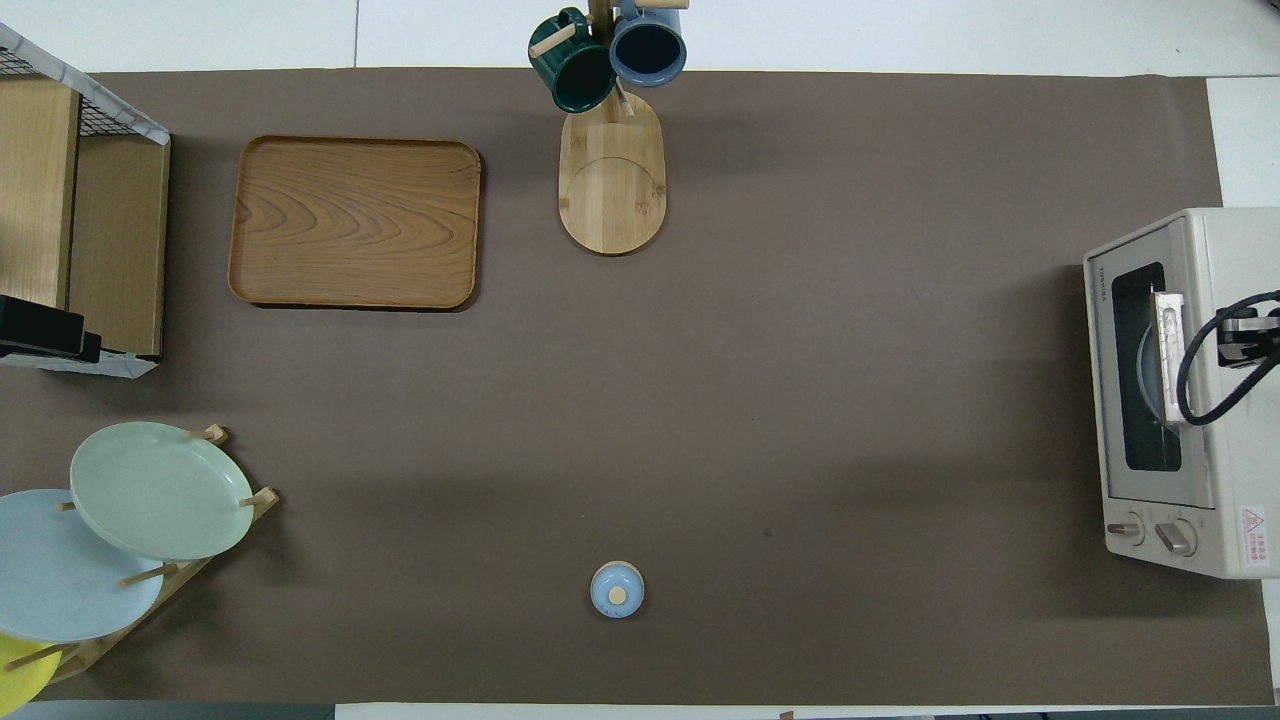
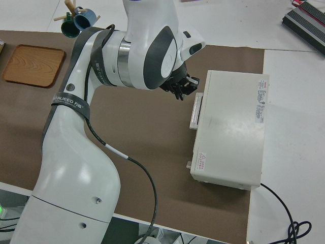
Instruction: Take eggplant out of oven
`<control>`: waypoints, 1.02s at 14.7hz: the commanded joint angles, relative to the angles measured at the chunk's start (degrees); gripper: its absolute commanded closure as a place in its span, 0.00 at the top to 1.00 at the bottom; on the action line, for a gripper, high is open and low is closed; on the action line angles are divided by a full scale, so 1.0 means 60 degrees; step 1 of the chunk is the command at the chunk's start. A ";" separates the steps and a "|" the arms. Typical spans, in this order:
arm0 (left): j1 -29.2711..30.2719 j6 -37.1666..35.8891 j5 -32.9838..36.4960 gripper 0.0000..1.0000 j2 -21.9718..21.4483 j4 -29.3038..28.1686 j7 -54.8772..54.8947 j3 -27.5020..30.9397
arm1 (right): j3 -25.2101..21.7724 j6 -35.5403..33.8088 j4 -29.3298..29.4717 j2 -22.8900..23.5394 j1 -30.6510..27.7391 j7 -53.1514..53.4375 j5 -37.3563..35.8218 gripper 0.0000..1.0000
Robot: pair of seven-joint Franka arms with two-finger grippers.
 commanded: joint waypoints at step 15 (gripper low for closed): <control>-0.0176 0.0638 0.0120 1.00 -0.0349 -0.0522 -0.0022 -0.0010 | 0.0084 0.2255 -0.2295 -0.0085 -0.0723 0.0319 -0.0820 0.00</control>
